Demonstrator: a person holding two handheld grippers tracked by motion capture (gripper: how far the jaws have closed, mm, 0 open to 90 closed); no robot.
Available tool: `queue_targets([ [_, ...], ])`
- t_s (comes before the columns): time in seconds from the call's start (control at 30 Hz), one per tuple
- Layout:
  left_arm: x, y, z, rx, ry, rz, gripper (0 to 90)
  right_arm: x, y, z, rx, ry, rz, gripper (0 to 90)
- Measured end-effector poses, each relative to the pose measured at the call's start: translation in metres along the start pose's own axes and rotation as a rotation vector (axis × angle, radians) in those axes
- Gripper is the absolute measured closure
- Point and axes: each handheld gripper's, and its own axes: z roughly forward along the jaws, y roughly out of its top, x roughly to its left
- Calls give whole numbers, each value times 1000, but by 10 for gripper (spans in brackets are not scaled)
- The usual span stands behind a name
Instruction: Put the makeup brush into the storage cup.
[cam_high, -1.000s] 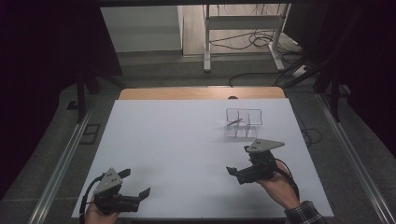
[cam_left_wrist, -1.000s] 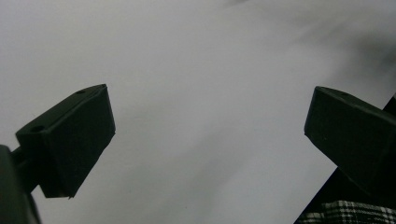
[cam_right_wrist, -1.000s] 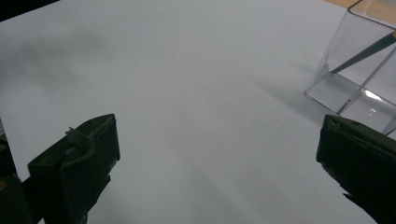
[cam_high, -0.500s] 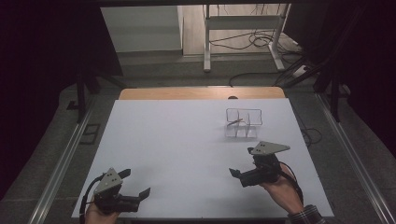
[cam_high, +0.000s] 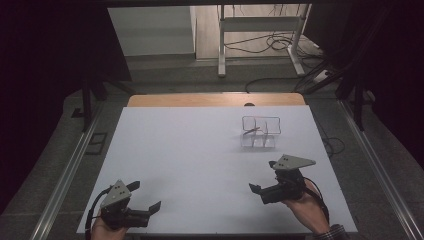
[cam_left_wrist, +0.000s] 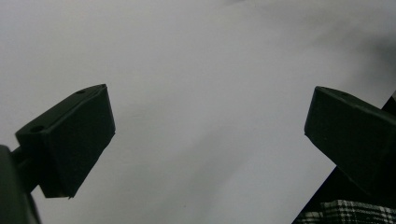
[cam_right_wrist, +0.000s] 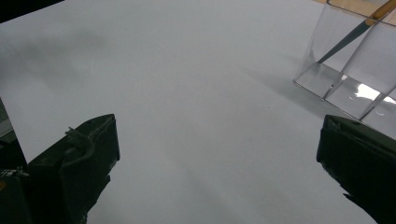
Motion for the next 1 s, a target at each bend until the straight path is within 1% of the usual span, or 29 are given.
queue_targets([
  [0.47,0,0,0,-6,-1,-8,21,-1,-8,-12,-9,-16,24,0],
  [1.0,1,0,0,-5,-3,-10,21,-3,-18,-25,-11,-40,32,0],
])
